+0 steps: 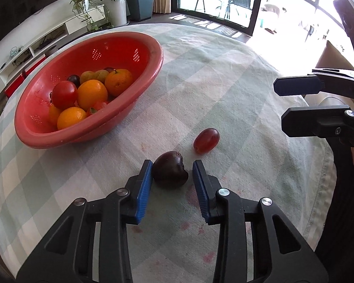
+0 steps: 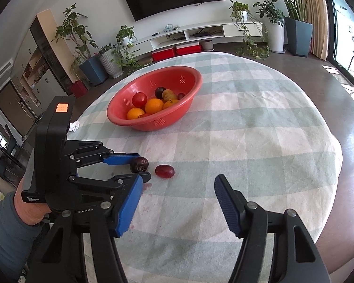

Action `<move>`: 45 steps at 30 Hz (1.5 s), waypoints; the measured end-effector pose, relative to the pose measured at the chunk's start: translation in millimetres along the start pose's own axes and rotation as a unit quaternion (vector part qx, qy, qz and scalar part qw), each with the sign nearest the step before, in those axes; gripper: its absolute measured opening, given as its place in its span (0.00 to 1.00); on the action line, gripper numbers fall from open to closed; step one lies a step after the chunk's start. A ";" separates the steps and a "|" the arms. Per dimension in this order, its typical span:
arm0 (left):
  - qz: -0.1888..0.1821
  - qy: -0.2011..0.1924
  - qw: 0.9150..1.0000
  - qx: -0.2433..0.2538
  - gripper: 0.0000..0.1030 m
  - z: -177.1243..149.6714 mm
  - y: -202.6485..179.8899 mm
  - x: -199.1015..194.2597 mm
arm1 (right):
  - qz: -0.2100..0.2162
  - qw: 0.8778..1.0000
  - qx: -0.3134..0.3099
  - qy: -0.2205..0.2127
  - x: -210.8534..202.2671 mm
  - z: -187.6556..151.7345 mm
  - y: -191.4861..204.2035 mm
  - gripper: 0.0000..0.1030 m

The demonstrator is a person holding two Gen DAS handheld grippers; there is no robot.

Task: Organize fruits
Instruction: 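Move the left gripper to the last dark plum and close on it, then grasp the small red oval fruit with the right gripper while the left holds the plum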

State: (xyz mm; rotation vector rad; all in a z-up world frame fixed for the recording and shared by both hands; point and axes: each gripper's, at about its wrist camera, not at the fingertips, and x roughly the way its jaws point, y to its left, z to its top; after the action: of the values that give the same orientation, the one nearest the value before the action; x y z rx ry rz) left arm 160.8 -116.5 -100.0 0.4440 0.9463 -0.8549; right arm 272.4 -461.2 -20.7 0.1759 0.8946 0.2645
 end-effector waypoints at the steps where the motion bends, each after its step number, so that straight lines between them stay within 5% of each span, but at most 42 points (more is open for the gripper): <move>1: 0.002 -0.002 1.000 0.000 0.29 -0.1 0.0 -0.3 | -0.002 1.000 -0.001 0.000 0.3 -0.2 0.3 0.63; 25: -0.004 -0.041 0.998 -0.041 0.27 -17.2 11.9 -21.7 | -0.031 0.994 -0.084 0.064 46.1 3.1 23.5 0.57; 35: -0.009 -0.088 0.988 -0.124 0.27 -49.2 37.6 -59.0 | -0.038 0.988 -0.128 0.081 70.5 11.3 36.2 0.48; 45: -0.016 -0.101 0.986 -0.135 0.27 -61.3 43.4 -66.4 | -0.014 0.961 -0.256 0.102 71.6 19.1 40.9 0.47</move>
State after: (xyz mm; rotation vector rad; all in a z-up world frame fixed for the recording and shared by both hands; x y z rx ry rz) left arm 143.4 -20.4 -77.6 0.1064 0.8680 -0.7700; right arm 324.0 -401.6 -51.6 -0.3506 1.0030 0.4861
